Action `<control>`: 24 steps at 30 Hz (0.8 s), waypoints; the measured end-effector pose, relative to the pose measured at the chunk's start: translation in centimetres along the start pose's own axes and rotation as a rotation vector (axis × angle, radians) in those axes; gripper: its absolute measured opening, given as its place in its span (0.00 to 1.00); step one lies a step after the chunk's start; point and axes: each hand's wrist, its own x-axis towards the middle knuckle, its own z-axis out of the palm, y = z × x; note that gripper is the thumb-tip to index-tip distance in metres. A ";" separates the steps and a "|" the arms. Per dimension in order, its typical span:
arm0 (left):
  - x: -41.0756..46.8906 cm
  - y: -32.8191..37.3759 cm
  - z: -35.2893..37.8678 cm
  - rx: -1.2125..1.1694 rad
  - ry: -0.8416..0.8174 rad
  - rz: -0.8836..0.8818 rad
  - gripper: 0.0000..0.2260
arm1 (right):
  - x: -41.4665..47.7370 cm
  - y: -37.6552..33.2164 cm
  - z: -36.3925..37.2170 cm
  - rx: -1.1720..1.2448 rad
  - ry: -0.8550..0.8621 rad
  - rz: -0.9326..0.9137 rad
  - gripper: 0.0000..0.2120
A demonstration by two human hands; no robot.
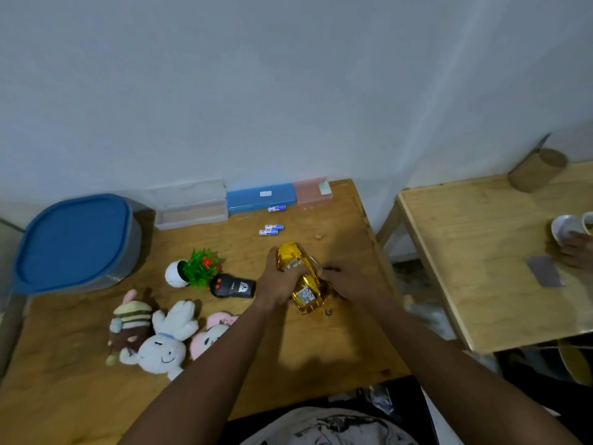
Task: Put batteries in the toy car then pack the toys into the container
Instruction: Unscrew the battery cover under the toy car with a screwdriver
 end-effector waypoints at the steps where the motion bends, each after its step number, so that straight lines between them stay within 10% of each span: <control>1: -0.6 0.2 -0.7 -0.085 -0.053 0.052 0.36 | -0.4 -0.5 0.0 0.011 -0.008 -0.006 0.07; 5: -2.1 0.5 -4.2 -0.561 -0.289 0.034 0.17 | -2.5 -4.2 -0.4 0.082 -0.062 -0.093 0.05; 10: -2.7 1.5 -7.2 -0.914 -0.349 0.123 0.20 | -3.6 -9.5 0.2 -0.023 -0.110 -0.207 0.10; 24: -3.6 6.2 -10.4 -0.810 -0.270 0.354 0.19 | -5.0 -15.0 0.2 -0.215 0.147 -0.645 0.08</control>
